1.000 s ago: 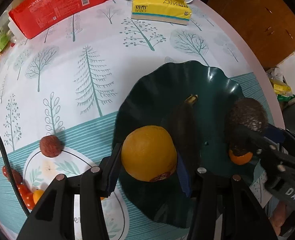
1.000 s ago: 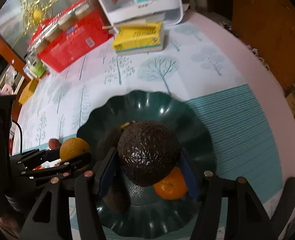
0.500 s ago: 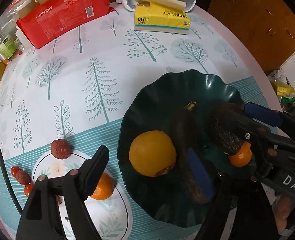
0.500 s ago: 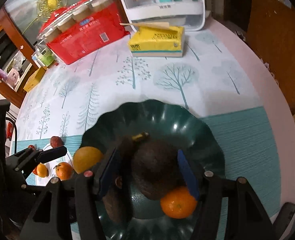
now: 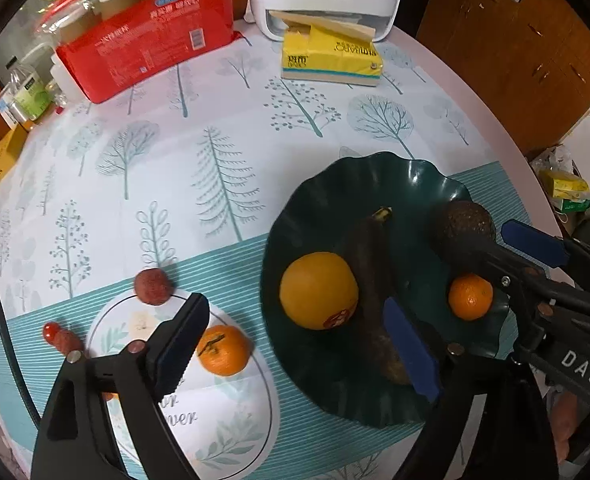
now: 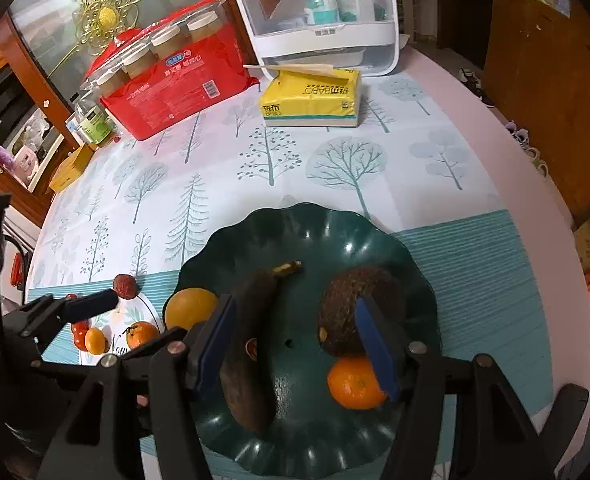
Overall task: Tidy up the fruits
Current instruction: 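Lower avocado and yellow orange onto the green plate and open both grippers, then lift both grippers away from the green plate toward the white plate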
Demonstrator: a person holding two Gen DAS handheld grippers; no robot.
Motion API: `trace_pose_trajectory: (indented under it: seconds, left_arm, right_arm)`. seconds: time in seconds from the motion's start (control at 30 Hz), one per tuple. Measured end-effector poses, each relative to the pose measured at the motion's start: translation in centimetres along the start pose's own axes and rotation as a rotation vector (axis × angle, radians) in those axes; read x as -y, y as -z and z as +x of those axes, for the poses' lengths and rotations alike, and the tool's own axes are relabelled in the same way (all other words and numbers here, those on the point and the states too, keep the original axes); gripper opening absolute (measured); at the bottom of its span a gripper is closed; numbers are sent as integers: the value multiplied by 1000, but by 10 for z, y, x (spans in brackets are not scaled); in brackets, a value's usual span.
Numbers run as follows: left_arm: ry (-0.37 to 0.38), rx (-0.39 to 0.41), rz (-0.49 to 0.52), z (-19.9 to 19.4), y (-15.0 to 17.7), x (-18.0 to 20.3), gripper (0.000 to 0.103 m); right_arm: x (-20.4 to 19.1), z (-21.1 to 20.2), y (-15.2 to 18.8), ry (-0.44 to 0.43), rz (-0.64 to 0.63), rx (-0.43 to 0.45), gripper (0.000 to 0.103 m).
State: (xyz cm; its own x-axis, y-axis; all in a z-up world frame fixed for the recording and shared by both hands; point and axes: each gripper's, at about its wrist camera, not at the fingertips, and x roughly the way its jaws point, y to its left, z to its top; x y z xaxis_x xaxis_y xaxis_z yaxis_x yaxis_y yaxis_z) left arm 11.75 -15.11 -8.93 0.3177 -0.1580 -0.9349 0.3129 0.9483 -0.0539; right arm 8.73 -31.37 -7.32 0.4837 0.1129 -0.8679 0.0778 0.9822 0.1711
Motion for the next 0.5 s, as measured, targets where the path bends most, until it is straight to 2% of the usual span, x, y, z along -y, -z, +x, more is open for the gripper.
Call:
trace_pose_trajectory:
  seconds: [0.13,0.27,0.5]
  left_arm:
    - [-1,19,5,-14,6,-6,92]
    - [-2,43,19,-32,15,-14,100]
    - [15,98,57,-74,33,-33,102]
  right_arm:
    - [-3,-9,7,14,19,8,62]
    - [-10,-20,15,25,34,20,62]
    - [-29,-45,32,52,64,45,62]
